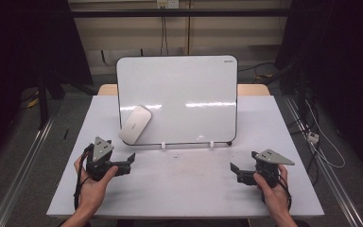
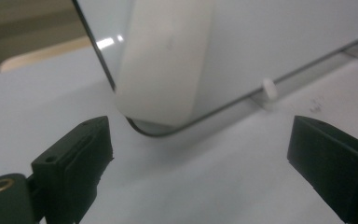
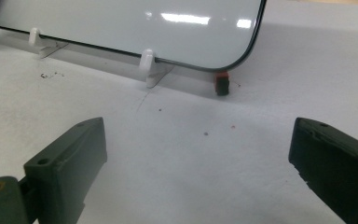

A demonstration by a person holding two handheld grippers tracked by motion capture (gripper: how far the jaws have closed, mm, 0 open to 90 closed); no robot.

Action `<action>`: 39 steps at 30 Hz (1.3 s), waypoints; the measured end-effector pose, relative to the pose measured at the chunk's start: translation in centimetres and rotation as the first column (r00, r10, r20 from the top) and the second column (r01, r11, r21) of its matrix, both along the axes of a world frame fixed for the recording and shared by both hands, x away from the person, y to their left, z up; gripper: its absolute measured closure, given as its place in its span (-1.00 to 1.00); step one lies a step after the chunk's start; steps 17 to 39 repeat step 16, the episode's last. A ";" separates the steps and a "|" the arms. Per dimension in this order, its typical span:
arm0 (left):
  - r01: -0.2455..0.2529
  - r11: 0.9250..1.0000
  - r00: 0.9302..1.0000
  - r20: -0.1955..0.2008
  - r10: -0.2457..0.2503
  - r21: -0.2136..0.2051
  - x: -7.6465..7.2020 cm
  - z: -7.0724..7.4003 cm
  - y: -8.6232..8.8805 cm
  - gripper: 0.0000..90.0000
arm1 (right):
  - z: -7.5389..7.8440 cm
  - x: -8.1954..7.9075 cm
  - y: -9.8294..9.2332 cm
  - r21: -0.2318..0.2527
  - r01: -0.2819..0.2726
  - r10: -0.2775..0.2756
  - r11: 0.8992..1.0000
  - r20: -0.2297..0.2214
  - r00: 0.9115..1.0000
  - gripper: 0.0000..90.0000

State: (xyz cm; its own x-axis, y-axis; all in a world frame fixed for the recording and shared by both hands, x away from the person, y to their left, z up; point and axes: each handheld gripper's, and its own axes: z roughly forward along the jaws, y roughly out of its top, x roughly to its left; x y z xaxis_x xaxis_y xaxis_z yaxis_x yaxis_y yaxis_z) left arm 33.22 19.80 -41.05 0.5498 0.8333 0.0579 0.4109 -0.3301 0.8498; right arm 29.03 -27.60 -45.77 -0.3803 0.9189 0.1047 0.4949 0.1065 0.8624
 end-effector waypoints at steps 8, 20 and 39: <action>-0.021 1.000 1.000 -0.019 0.021 -0.016 -0.5 -1.7 0.3 -0.86 | 0.0 0.0 0.1 -0.001 0.002 -0.002 1.000 -0.002 1.000 -0.91; -0.055 0.998 0.998 -0.014 0.054 -0.033 0.1 -2.1 0.8 -0.87 | 0.0 -0.2 -0.1 -0.003 0.009 -0.009 1.000 0.000 1.000 -0.91; -0.055 0.998 0.998 -0.014 0.054 -0.033 0.1 -2.1 0.8 -0.87 | 0.0 -0.2 -0.1 -0.003 0.009 -0.009 1.000 0.000 1.000 -0.91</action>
